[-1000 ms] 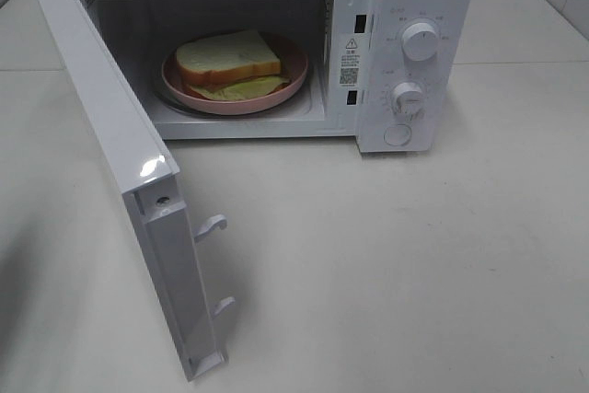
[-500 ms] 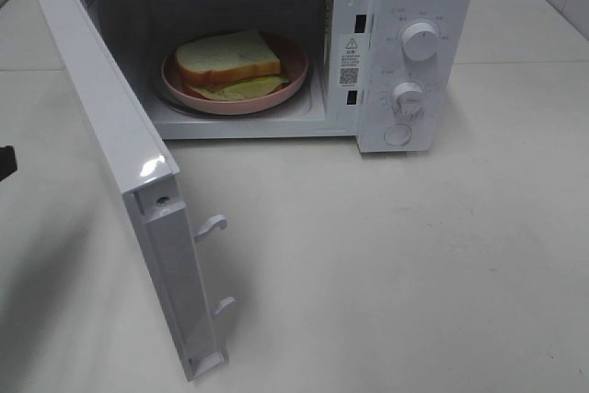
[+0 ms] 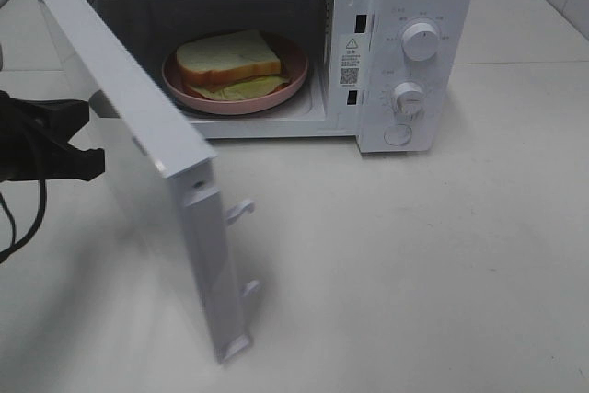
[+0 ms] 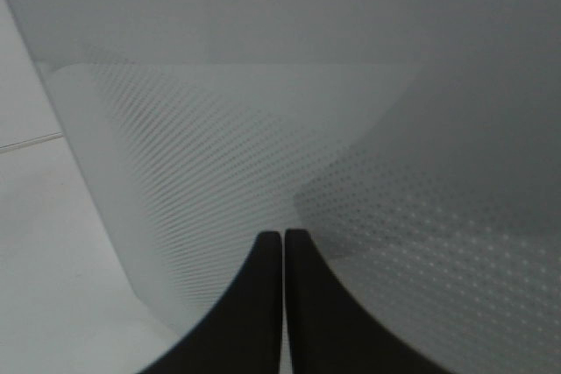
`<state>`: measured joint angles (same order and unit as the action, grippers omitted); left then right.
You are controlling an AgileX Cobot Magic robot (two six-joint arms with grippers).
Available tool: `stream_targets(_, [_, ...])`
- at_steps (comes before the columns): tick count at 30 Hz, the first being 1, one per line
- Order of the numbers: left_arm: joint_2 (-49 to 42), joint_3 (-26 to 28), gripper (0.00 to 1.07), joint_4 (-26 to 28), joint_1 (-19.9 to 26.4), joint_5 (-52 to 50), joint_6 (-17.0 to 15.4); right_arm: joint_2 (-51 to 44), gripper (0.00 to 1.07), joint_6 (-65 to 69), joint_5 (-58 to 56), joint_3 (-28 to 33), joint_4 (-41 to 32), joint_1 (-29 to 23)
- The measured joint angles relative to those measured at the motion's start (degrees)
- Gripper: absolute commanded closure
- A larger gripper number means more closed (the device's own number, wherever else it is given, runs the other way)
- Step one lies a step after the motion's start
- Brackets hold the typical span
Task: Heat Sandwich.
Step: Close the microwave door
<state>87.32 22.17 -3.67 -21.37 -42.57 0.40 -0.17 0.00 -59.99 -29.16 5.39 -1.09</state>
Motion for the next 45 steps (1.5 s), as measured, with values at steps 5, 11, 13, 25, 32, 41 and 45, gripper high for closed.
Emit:
stream_targets(5, [1.66,1.89,1.06,-0.63,-2.46,-0.06,0.0,0.0,0.31,0.0,0.0,0.0,0.0,0.0])
stream_targets(11, [5.39,6.36,1.06,-0.23,-6.3,-0.17,0.0,0.0,0.31,0.0,0.0,0.0,0.0,0.0])
stream_targets(13, [6.42,7.62,1.06,0.52,-7.51,-0.17,-0.06,0.0,0.31,0.0,0.0,0.0,0.0,0.0])
stream_targets(25, [13.12,16.44,1.06,7.05,-13.18,0.0,0.0,0.0,0.31,0.0,0.0,0.0,0.0,0.0])
stream_targets(32, [16.04,21.94,1.06,7.91,-14.27,0.46,-0.06,0.0,0.31,0.0,0.0,0.0,0.0,0.0])
stream_targets(41, [19.31,29.22,1.06,8.19,-15.01,3.55,-0.06,0.0,0.31,0.0,0.0,0.0,0.0,0.0])
stream_targets(45, [21.2,32.54,1.06,8.42,-15.93,4.35,-0.06,0.0,0.31,0.0,0.0,0.0,0.0,0.0])
